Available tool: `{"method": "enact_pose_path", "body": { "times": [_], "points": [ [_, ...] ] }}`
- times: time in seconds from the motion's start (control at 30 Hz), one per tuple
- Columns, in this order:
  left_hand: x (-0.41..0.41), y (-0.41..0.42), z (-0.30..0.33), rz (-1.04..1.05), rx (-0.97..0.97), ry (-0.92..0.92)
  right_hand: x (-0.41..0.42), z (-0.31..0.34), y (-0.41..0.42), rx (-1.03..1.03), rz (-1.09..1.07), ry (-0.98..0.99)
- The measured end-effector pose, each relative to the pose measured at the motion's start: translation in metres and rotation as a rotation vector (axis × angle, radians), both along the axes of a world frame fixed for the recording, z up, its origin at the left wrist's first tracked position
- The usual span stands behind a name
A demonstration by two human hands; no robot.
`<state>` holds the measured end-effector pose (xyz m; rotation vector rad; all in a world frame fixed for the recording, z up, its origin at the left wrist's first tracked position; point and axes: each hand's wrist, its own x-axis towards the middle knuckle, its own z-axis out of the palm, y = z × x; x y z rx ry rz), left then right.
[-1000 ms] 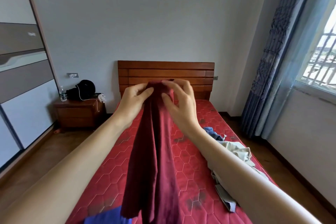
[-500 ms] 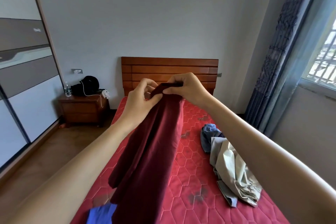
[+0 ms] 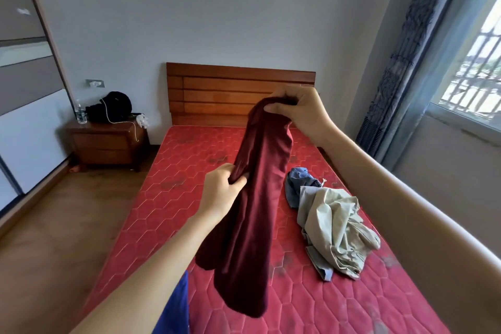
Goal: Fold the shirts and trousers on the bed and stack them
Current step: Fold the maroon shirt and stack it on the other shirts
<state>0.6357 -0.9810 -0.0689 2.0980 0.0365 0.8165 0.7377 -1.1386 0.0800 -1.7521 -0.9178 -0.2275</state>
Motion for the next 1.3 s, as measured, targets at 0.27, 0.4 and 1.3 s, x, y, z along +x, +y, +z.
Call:
{"method": "enact_pose_path", "body": {
  "times": [0.27,0.4,1.3],
  "points": [
    [0.003,0.008,0.0,-0.023,-0.017,-0.075,0.011,-0.013,-0.049,-0.022,-0.097,0.038],
    [0.004,0.02,0.011,-0.091,0.055,-0.056,0.017,-0.018,-0.064,0.004,-0.123,0.093],
    [-0.017,0.044,-0.031,0.099,-0.044,-0.005,0.035,-0.026,-0.09,0.087,-0.292,0.131]
  ]
}}
